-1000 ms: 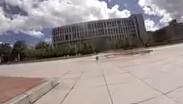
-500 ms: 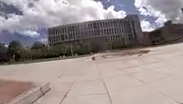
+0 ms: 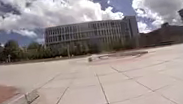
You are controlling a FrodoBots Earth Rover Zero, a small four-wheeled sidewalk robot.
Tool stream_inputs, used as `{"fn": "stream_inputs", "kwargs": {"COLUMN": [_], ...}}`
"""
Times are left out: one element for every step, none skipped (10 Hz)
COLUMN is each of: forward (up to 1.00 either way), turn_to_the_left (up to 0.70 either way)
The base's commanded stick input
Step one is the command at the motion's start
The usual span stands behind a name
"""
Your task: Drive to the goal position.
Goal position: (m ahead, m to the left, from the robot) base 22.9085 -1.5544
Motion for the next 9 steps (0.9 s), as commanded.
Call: {"fn": "stream_inputs", "kwargs": {"forward": [0.06, 0.06, 0.06, 0.06, 0.05, 0.05, 0.06, 0.06, 0.06], "turn_to_the_left": [0.00, 0.00, 0.00, 0.00, 0.00, 0.00, 0.00, 0.00, 0.00]}}
